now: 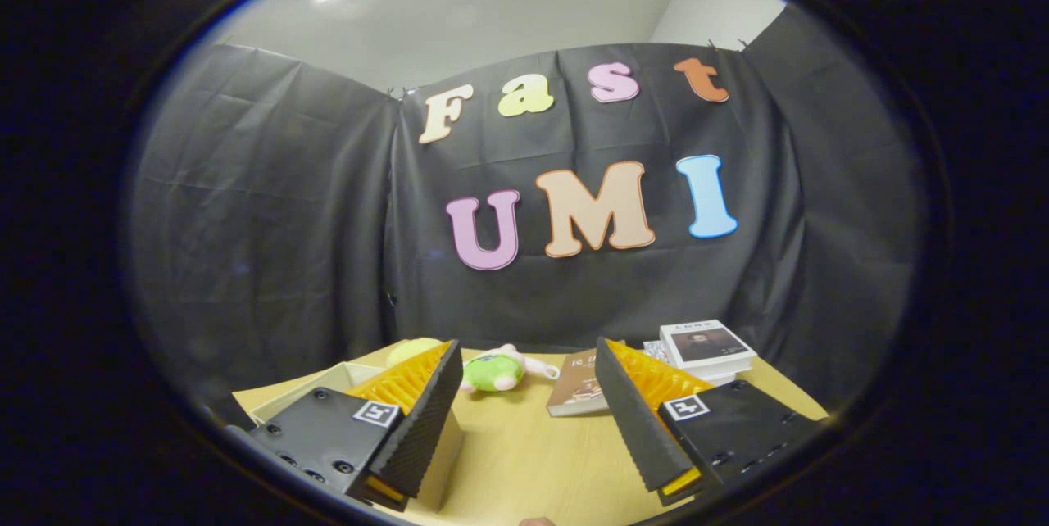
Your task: Open the storage box then place both shoes into the box .Put the left shoe in first, then the right shoe, with the right side of both shoes facing outward in a uniform manner.
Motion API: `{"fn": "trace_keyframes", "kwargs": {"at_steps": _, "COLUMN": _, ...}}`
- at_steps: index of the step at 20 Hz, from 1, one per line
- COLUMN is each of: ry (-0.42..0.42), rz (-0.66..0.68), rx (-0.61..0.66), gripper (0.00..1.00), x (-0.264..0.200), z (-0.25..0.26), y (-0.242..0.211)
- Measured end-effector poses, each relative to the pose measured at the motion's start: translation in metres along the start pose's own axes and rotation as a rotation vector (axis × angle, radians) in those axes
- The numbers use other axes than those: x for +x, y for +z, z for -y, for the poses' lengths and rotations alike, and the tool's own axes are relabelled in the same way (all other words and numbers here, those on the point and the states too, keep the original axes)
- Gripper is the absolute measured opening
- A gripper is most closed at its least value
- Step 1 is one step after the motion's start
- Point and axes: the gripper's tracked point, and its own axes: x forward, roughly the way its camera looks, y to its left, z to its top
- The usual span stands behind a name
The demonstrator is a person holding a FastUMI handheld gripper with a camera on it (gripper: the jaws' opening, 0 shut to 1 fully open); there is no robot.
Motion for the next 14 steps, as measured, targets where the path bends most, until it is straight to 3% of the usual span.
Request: {"fn": "trace_keyframes", "kwargs": {"at_steps": 14, "ry": 0.000, "rz": 0.049, "rx": -0.046, "gripper": 1.00, "x": -0.001, "z": -0.014, "y": 0.006}}
